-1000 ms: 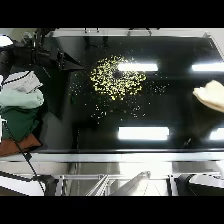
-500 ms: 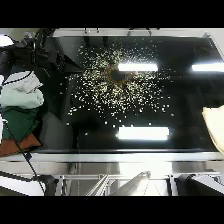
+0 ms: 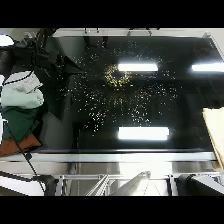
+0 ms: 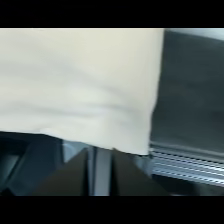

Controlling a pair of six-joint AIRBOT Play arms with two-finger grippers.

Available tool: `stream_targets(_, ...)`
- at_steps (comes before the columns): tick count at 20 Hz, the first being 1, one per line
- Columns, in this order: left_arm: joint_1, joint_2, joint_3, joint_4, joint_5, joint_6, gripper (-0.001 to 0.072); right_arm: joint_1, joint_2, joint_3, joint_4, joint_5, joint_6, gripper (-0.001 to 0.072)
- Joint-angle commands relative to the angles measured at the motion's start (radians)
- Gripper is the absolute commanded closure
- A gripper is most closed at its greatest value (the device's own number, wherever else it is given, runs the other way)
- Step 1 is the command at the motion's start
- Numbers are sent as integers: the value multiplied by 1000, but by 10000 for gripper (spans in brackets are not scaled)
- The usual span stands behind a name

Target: Fold the shirts.

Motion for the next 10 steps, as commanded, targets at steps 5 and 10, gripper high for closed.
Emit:
stream_targets(5,100,44,143,49,59,-79,705,466,22,80,768,-72,-235,695)
stream_targets(10,96,369,-372,294,151,-81,704,1190,17,47,660,-241,-298,696)
